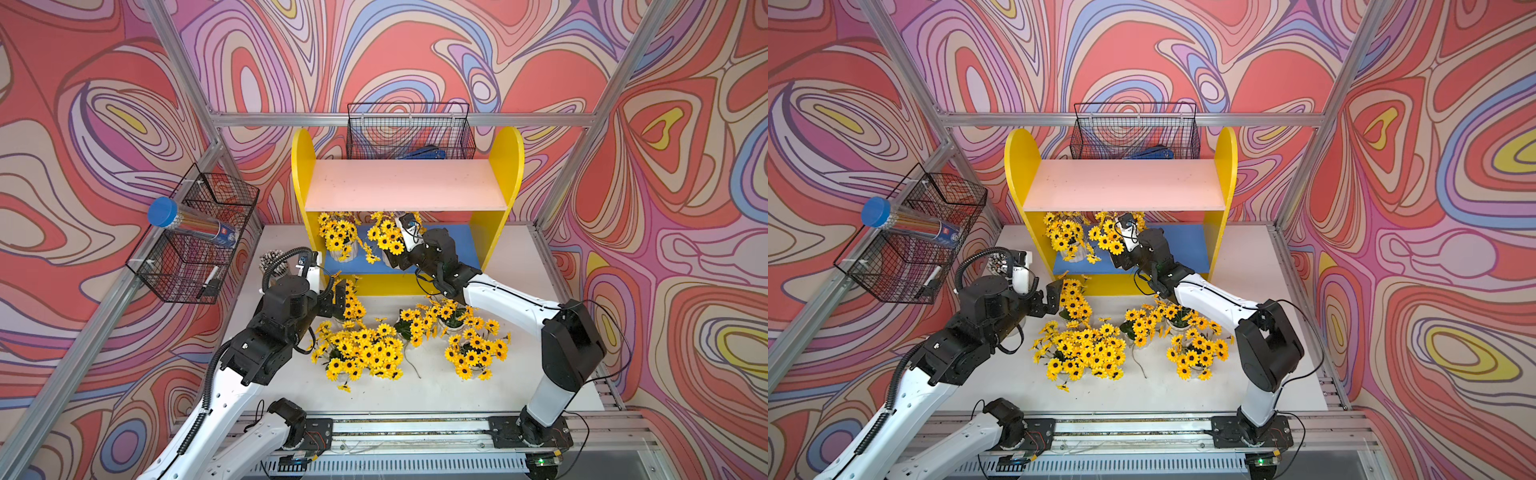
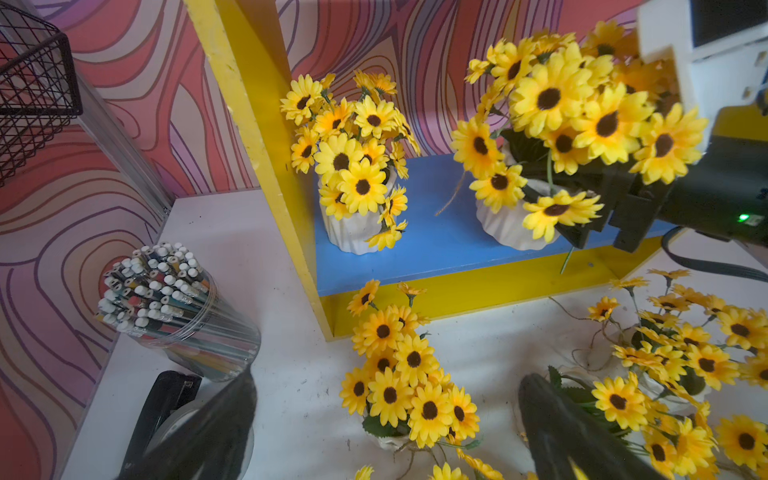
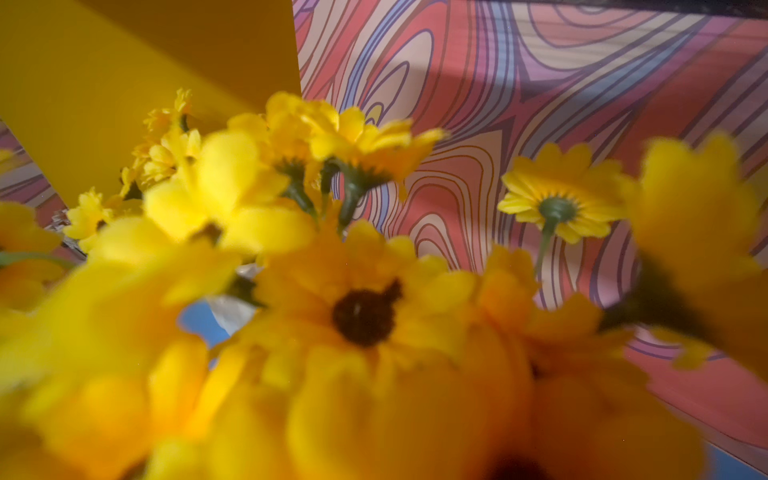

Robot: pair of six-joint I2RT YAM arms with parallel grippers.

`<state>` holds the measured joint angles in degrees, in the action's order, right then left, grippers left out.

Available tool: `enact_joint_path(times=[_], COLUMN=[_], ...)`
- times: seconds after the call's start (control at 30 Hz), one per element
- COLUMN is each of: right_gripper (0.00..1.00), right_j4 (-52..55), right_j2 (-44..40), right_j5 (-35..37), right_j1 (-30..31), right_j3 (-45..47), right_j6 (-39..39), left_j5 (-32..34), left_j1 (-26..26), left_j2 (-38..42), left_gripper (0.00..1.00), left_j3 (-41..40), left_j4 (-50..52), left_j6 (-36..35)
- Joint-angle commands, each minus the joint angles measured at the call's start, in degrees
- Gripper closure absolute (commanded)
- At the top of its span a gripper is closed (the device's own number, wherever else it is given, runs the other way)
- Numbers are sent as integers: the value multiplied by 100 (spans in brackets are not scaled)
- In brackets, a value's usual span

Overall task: Take the sunflower pots off the shelves
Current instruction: Pick up the sunflower pot from the shelf.

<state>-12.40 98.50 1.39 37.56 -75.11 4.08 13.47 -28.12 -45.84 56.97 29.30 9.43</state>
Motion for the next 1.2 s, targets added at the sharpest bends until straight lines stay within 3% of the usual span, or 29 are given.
enact_joint_path(times=[0.0,0.63,1.17], right_gripper=[41,42,42], right_j4=[-339,729,1720], right_j2=[-508,-3394,-4736], right_j5=[155,1350,3010], right_j1=[67,187,181], right_j3=[235,1967,2603], right_j6=[71,-83,-352], left_j5=[-114,-329,-539], left_j1=[18,26,20], left_j2=[-12,-31,-75], left_gripper=[0,0,0], left_j3=[-32,-13,7], left_j4=[-109,-116,-131], left_j6=[15,35,112])
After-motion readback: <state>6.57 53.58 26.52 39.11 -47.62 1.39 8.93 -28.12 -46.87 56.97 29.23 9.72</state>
